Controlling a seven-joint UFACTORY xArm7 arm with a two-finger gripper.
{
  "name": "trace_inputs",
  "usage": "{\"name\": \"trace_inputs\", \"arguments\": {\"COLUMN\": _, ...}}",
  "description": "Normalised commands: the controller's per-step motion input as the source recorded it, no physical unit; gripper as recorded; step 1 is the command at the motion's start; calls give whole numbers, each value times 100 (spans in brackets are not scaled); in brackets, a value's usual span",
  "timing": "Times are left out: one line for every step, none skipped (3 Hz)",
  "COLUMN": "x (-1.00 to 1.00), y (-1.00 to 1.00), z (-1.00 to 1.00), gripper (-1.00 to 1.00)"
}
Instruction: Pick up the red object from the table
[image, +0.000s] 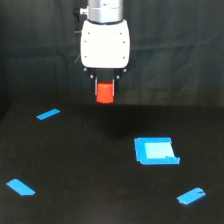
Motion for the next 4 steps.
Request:
{"name": "trace_inputs", "arguments": {"x": 0, "y": -3, "z": 4, "gripper": -100}}
{"name": "trace_inputs", "arguments": {"x": 11, "y": -2, "z": -5, "gripper": -96}}
{"name": "trace_inputs", "arguments": {"x": -13, "y": 3, "z": 9, "gripper": -99}}
{"name": "trace_inputs", "arguments": {"x": 7, "y": -1, "z": 9, "gripper": -100}}
